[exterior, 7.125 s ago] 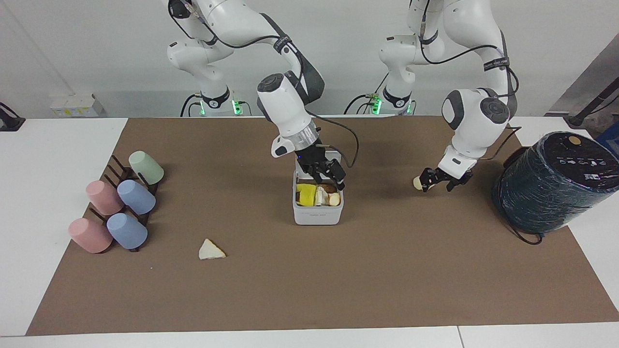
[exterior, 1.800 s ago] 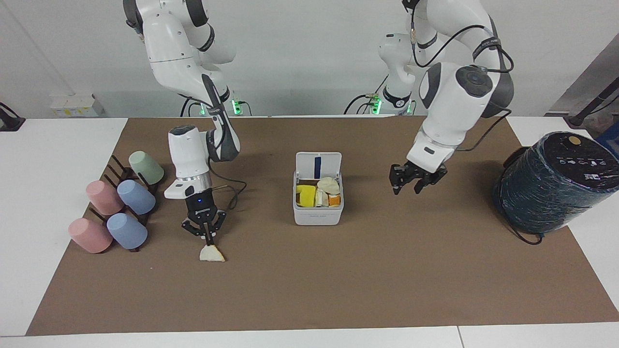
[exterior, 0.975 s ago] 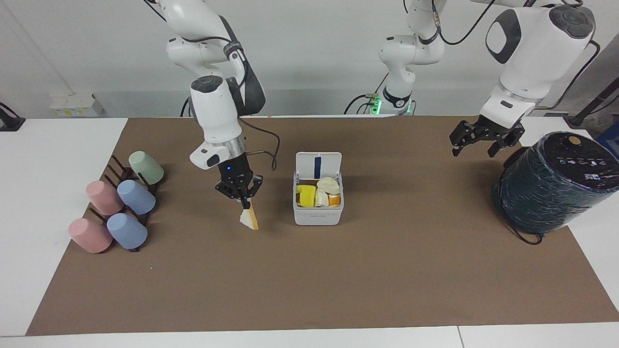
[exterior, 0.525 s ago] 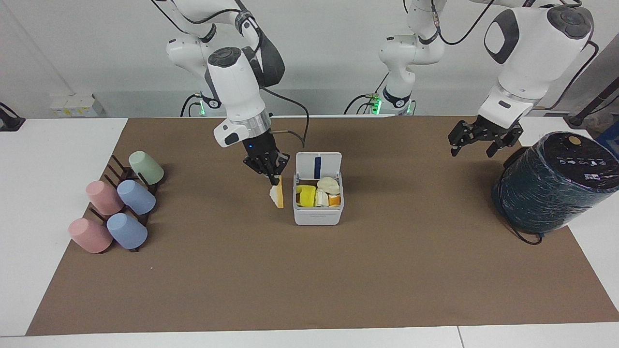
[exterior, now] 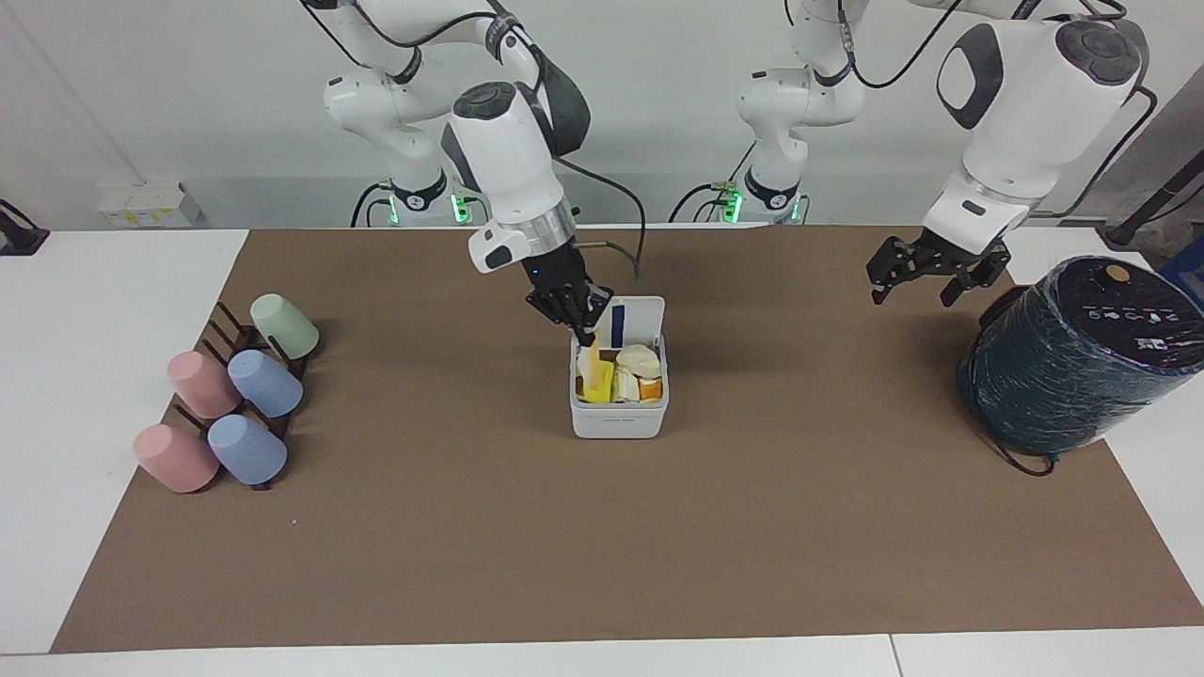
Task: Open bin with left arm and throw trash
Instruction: 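Move the cheese wedge over the bin with the right gripper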
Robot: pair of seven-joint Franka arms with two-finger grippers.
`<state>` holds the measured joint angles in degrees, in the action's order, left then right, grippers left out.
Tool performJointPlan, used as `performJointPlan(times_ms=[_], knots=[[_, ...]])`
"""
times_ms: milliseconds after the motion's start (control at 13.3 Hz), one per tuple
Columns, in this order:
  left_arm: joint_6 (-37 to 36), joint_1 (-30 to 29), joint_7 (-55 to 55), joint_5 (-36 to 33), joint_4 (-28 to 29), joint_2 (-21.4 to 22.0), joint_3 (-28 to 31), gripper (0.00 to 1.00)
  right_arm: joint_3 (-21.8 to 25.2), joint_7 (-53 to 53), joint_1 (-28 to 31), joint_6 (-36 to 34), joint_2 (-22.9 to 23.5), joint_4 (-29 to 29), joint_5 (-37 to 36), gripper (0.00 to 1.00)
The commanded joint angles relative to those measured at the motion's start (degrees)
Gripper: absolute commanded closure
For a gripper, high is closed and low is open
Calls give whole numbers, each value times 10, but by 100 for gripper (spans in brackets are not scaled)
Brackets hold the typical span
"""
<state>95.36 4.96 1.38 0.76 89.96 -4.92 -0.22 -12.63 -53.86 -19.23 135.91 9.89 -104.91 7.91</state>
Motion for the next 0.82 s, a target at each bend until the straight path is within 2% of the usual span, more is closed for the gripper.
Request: performJointPlan(times_ms=[0, 375, 750], knots=[[2, -1, -1, -13, 23, 21, 1, 0, -4, -18, -20, 27, 31, 14, 6, 100], [2, 1, -1, -13, 23, 21, 1, 0, -4, -4, -27, 20, 19, -21, -3, 100], [2, 1, -1, -13, 23, 21, 1, 0, -3, 85, -21, 8, 17, -24, -4, 100]])
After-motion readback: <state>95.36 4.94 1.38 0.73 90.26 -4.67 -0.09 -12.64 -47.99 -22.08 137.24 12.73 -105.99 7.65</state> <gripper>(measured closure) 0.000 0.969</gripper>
